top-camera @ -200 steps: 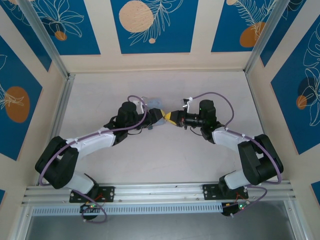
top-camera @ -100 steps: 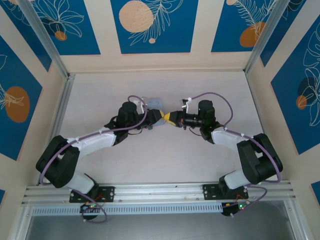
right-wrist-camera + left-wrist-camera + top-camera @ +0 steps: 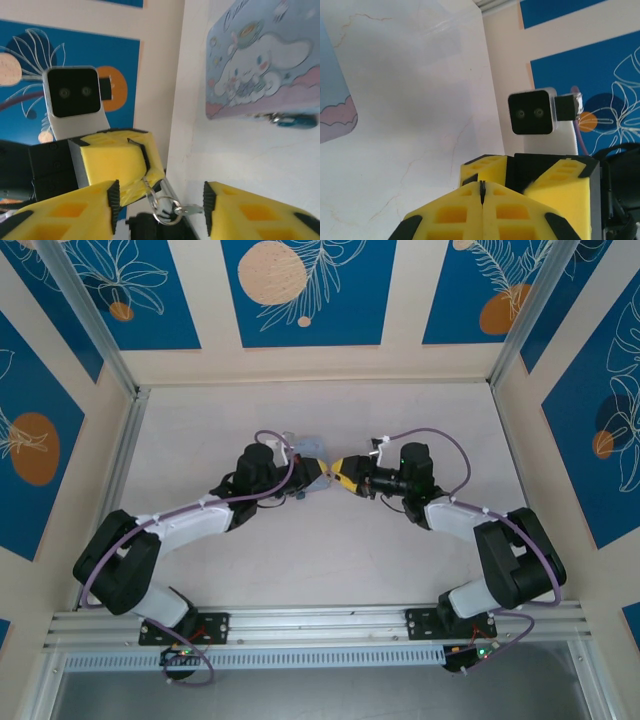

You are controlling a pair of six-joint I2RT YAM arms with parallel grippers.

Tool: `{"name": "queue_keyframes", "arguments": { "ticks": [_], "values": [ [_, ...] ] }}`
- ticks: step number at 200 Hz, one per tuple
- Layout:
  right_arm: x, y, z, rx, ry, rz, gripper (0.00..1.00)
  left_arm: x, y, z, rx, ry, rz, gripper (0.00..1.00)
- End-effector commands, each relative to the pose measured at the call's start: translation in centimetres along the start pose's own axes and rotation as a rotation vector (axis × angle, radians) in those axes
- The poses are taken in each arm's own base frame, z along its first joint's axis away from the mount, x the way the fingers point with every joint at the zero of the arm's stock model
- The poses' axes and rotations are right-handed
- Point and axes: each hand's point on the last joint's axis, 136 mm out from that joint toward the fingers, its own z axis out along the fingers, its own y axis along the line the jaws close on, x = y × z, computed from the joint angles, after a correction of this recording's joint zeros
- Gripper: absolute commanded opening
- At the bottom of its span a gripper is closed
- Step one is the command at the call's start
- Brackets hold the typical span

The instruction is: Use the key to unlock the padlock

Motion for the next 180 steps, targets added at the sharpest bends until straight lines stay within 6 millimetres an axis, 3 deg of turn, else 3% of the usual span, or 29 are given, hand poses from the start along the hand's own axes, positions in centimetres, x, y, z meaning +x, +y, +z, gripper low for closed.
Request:
{"name": "queue_keyframes", "arguments": {
  "ticks": [1, 59, 92, 180],
  "values": [
    [-1.8, 1.0, -0.8, -0.026, -0.129, -0.005, 0.52, -1.0, -1.0, -0.4, 0.033, -0.08, -0.039, 0.0],
    [-3.6, 2.9, 0.7, -0.102, -0.215, -0.021, 0.47, -1.9, -1.3, -1.4, 0.057, -0.235, -0.16, 0.0],
    [-3.2, 3.1, 2.1, -0.12, -0.195, -0.016, 0.41, -2.5, -1.0, -2.0, 0.059, -0.307, -0.197, 0.0],
    [-1.4, 3.0, 3.3, -0.134, -0.132, -0.015, 0.38, -3.1, -0.5, -2.2, 0.046, -0.362, -0.213, 0.0]
  ]
}}
